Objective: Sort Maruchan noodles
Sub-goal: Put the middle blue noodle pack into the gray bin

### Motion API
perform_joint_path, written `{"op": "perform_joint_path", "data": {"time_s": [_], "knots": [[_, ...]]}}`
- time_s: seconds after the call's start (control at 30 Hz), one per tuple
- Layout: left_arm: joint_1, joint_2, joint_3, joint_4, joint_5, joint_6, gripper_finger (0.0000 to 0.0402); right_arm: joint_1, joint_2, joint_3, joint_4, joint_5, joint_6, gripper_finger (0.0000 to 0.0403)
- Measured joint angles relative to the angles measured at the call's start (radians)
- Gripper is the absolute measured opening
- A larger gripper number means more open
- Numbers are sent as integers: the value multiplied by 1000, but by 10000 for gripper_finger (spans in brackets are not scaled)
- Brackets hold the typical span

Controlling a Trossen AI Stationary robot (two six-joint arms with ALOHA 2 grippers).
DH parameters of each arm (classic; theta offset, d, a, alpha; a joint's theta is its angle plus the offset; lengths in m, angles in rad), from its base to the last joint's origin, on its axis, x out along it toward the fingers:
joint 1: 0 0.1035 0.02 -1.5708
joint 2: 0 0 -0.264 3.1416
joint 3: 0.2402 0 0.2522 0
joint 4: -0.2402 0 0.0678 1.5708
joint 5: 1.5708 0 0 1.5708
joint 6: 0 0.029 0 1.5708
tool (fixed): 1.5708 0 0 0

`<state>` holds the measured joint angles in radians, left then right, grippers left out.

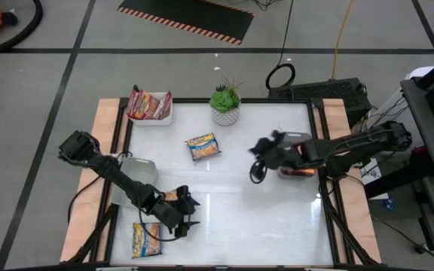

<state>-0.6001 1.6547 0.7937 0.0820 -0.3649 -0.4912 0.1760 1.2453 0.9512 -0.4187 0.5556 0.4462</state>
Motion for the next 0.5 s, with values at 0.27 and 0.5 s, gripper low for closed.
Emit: {"op": "perform_joint_path", "data": {"time_s": [0.27, 0.5], "knots": [[-43, 0, 43, 33, 1, 38, 326, 87, 128, 5, 560, -89, -358, 0], [-44, 0, 67, -77, -3, 43, 326, 85, 250, 124, 478, -87, -360, 0]]}}
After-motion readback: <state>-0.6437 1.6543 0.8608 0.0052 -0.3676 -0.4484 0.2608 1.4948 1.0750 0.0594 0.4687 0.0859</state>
